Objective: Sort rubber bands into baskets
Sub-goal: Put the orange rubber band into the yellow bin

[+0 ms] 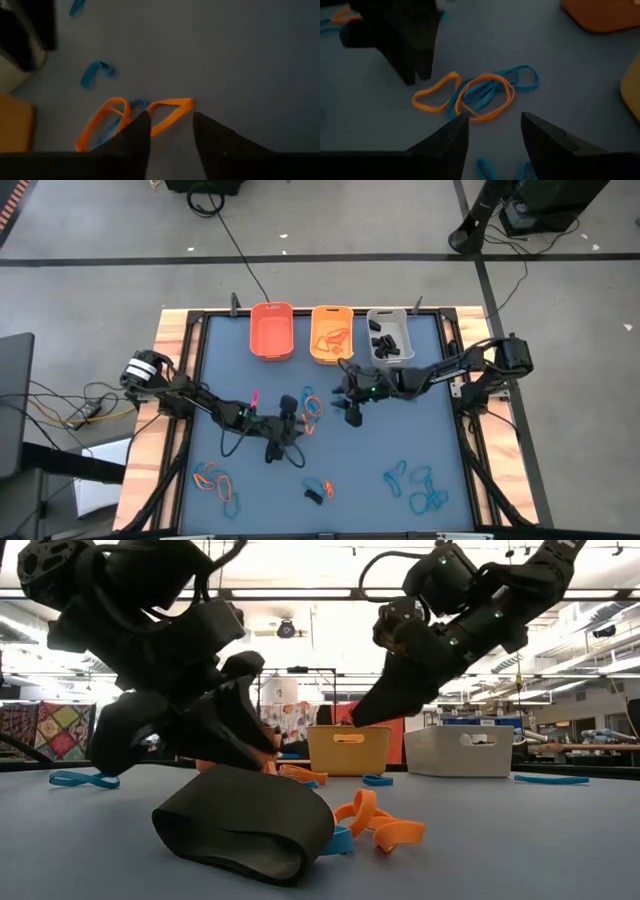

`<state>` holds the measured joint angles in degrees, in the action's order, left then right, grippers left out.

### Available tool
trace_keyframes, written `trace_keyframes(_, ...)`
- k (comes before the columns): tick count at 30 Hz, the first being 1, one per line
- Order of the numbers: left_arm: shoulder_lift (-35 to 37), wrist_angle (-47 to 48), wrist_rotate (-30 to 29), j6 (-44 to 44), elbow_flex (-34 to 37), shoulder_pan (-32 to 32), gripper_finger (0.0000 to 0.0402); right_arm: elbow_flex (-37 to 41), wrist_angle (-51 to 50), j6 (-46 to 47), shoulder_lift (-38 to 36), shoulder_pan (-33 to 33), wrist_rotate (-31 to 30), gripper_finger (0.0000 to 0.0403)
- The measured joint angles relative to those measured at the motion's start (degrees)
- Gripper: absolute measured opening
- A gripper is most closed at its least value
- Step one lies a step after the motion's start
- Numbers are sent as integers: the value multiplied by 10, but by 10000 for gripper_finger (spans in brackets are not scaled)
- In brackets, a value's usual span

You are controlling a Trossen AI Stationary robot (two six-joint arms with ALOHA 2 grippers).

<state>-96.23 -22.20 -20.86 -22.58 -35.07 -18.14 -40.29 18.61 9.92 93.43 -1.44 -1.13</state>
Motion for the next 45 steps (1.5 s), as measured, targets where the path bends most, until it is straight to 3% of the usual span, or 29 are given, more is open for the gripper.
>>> trace_keyframes(5,-8,-7,20,-86,0,0,198,0,1,-4,0,19,-16,192)
trace_keyframes(12,-43,-17,-6,-129,-16,-1,170,0,-1,-11,0,30,-22,192)
trace_keyframes(21,-63,-16,0,-129,-31,12,122,0,2,-11,0,29,-23,192)
trace_keyframes(28,-63,-14,54,-112,-31,35,117,0,2,-11,0,29,-23,192)
trace_keyframes(37,-64,35,67,-88,-54,55,113,0,1,-11,0,29,-22,192)
trace_keyframes(41,-67,46,62,-65,-68,55,78,0,1,-11,0,29,-19,192)
trace_keyframes(45,-68,51,56,-18,-73,57,15,0,0,-11,0,34,-17,188)
